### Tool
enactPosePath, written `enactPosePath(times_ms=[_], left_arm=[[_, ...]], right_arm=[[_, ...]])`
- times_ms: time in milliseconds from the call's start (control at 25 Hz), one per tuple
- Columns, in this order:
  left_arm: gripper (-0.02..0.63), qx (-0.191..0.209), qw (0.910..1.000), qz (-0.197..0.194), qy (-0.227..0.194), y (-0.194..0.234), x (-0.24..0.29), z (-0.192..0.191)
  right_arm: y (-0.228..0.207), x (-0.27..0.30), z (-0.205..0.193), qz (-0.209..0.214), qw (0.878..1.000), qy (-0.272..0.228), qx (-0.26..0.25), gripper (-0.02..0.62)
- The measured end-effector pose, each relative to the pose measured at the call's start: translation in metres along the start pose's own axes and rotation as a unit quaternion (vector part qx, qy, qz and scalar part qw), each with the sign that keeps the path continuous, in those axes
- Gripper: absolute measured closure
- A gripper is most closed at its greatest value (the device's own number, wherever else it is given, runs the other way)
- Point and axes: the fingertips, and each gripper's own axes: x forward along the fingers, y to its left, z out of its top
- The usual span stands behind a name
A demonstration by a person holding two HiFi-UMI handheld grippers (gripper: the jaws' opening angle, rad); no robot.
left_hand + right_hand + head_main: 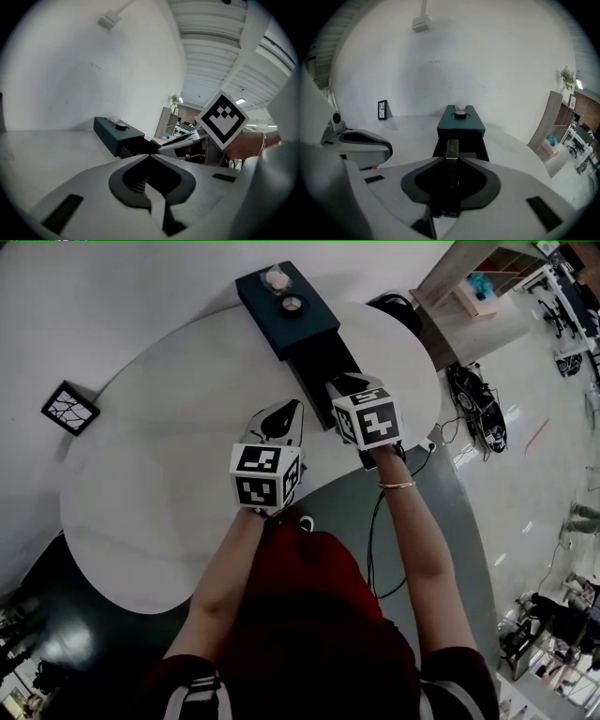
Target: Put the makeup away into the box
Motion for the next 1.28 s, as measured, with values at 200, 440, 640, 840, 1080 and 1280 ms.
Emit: enactPosePath(times_ms=[200,440,640,840,1080,1280], left_arm=[[0.583,-0.007,0.9999,-0.007,0.007,0.019,0.015,0.001],[0.583,-0.021,0.9995,-0.011,0.019,0.032,0.032,-0.002],[0.583,-0.037,0.9989,-0.016,0.024,0.038,0.045,-0.008],[0.583,-0.046,0.9984,-0.015,0.029,0.046,0.051,-0.012],[0.583,-0.053,0.998,-0.015,0.032,0.051,0.053,-0.015],[0.583,-0.056,0.9978,-0.015,0.032,0.052,0.054,-0.016]], right_arm=[[0.0,0.027,0.005,-0.004,1.0,0.022,-0.003,0.491],[-0.007,0.052,-0.002,-0.009,0.998,0.059,-0.002,0.491],[-0.011,0.067,-0.007,-0.011,0.997,0.081,-0.008,0.491],[-0.013,0.077,-0.009,-0.015,0.995,0.095,-0.013,0.491],[-0.014,0.082,-0.01,-0.015,0.994,0.104,-0.014,0.491],[-0.015,0.085,-0.014,-0.018,0.993,0.119,-0.012,0.491]])
